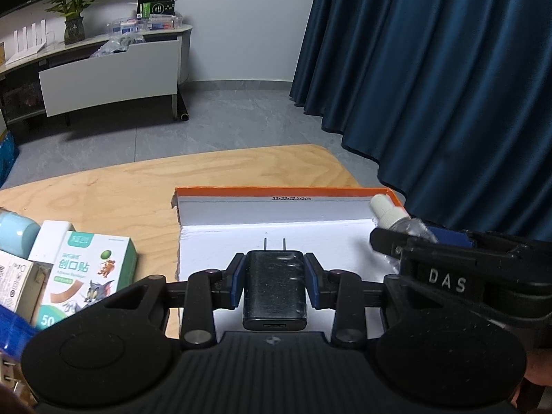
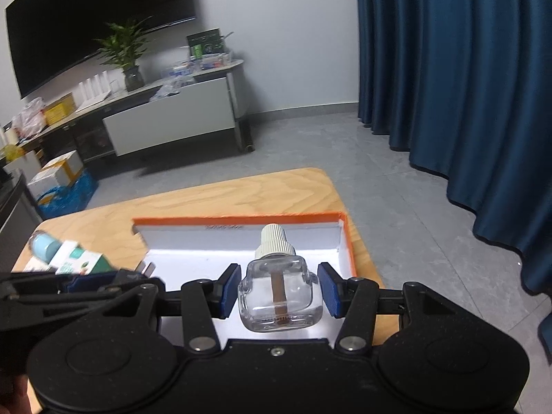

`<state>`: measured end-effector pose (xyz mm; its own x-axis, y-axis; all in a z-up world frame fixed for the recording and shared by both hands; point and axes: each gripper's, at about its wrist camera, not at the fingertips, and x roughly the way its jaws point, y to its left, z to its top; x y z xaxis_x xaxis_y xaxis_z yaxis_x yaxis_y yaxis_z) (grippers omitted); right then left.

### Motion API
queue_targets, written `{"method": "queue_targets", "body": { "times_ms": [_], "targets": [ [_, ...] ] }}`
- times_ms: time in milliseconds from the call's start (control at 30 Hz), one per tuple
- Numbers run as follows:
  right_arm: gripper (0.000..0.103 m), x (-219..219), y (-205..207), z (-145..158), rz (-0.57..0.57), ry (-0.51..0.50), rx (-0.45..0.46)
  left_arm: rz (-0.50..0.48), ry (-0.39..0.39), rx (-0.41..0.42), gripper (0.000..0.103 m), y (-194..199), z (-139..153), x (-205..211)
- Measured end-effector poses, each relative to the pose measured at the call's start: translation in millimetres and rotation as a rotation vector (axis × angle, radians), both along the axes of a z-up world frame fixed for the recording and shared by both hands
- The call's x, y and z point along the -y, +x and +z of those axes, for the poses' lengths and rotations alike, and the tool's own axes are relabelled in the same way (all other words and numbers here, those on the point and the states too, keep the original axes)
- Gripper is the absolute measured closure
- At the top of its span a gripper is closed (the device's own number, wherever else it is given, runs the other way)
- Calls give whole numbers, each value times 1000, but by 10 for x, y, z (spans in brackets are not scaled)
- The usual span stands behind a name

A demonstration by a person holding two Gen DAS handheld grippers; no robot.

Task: Organize rigid objects
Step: 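Lower both items into the white box and open both tools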

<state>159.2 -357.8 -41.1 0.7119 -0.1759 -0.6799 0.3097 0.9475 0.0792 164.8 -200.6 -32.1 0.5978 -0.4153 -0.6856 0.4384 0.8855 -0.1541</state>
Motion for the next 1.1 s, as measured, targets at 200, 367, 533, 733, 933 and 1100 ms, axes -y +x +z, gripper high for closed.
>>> {"method": "queue_targets", "body": {
  "times_ms": [200,367,533,733,933,1100],
  "targets": [
    [42,91,-100,93,-30,19,73,-4,-6,-14,67,108,-44,78],
    [42,135,-281,223,-46,18,106,-30,-41,-35,67,150,-54,192],
    [42,72,-416,293,-35,-5,99,-36,-48,-37,38,62,-3,224],
    [25,-25,-534,347,-35,6,99,9,-9,-26,16,-123,125,55],
    [20,-139,-618,356,-27,23,80,64,62,3,7,-307,256,-127],
    [15,-246,-683,380,-6,23,70,105,99,13,4,-432,316,-289]
  ]
}}
